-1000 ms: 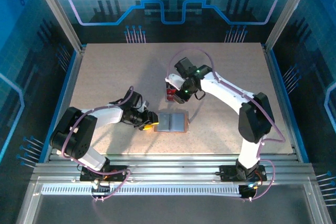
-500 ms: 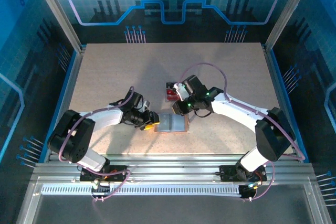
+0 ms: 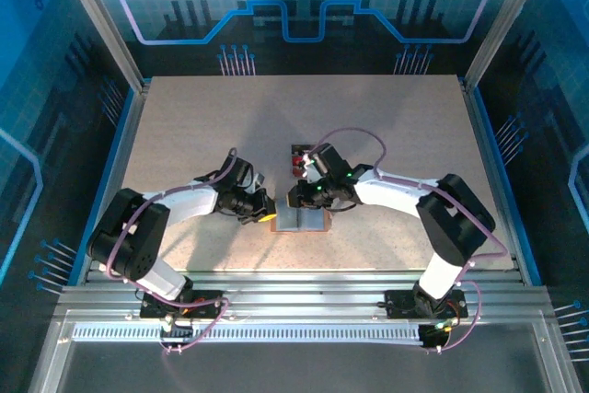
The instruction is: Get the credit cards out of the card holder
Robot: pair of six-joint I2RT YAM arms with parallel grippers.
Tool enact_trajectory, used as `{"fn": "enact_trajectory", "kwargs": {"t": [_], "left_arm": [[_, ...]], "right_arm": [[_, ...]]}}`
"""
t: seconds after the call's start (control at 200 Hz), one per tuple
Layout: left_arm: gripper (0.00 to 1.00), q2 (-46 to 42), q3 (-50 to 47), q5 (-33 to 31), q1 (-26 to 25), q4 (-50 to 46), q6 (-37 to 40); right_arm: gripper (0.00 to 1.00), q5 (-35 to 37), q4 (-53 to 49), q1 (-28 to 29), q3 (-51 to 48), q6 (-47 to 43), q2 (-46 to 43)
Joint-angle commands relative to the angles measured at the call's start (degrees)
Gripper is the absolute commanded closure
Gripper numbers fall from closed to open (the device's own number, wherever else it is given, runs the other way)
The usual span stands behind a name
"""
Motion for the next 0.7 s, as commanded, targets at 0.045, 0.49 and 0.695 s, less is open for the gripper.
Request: {"fn": "enact_trajectory", "kwargs": {"t": [0.045, 0.49, 0.695], "left_arm": [[0.93, 1.46, -0.54, 0.55, -0.20, 0.66, 0.20], [0.96, 2.52, -1.80, 0.25, -0.24, 0.81, 0.73], [0.97, 2.80, -1.80, 0.35, -0.21, 0.92, 0.79]], "right_arm": [[0.79, -0.58, -1.33, 1.54, 3.66, 2.70, 3.13], [0.77, 0.22, -3.71, 2.07, 5.61, 3.10, 8.14], [0.76, 1.04, -5.19, 2.16, 5.28, 2.94, 8.71]]}}
